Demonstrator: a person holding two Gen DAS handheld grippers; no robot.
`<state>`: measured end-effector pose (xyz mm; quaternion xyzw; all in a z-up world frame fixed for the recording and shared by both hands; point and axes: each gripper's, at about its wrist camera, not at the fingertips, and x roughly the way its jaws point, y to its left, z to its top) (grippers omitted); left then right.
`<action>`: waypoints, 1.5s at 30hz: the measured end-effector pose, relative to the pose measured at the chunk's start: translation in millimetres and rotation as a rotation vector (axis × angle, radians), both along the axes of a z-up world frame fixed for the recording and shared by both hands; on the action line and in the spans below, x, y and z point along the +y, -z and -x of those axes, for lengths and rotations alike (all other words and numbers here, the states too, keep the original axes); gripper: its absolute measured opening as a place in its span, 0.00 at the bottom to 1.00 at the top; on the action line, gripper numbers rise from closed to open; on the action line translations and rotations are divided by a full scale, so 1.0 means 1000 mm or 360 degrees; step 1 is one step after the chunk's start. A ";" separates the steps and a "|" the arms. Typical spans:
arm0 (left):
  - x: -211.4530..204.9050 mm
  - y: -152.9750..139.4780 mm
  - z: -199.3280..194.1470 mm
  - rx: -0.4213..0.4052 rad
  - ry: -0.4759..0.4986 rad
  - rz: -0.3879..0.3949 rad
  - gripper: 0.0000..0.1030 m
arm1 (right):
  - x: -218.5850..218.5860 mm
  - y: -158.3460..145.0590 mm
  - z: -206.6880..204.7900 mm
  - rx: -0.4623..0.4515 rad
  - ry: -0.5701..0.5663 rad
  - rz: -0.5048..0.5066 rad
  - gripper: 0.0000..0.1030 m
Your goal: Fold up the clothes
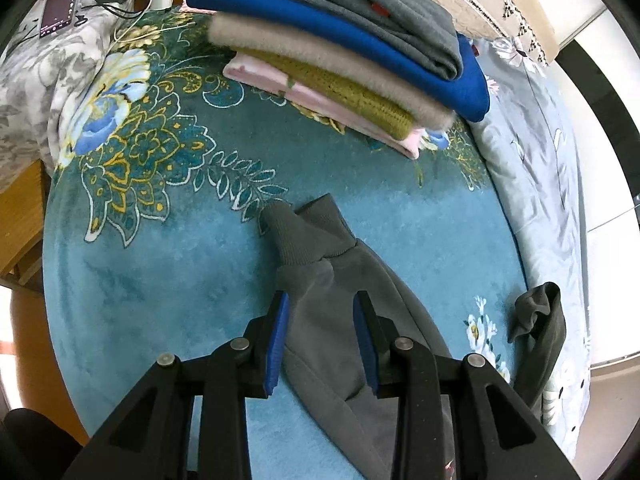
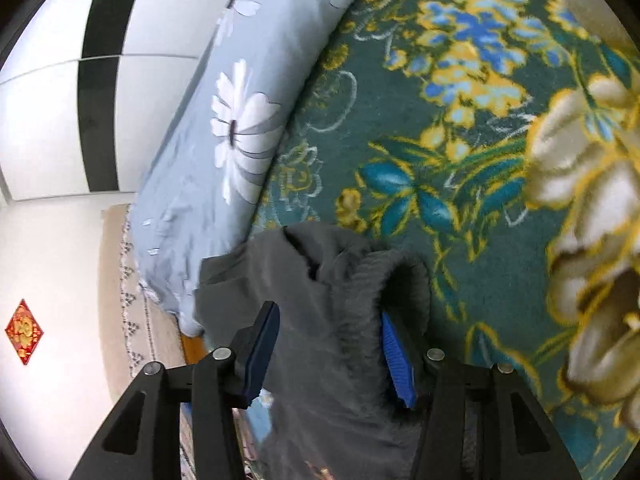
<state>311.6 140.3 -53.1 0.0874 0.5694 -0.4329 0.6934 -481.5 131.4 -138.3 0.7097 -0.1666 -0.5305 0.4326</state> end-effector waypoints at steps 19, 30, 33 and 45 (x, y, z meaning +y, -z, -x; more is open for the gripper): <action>-0.006 -0.004 0.015 0.0043 0.0122 0.0079 0.33 | 0.030 -0.052 0.030 0.0178 0.0201 0.0078 0.08; -0.022 0.015 0.046 0.0237 0.0282 0.0097 0.40 | 0.038 -0.090 0.017 0.0449 0.0025 -0.0166 0.41; -0.024 0.020 0.053 0.0226 0.0411 0.0099 0.41 | 0.037 -0.120 0.005 0.0716 -0.0023 -0.0181 0.50; -0.023 0.031 0.050 0.0216 0.0380 0.0112 0.49 | -0.197 -0.138 -0.200 0.0901 -0.0950 0.0211 0.55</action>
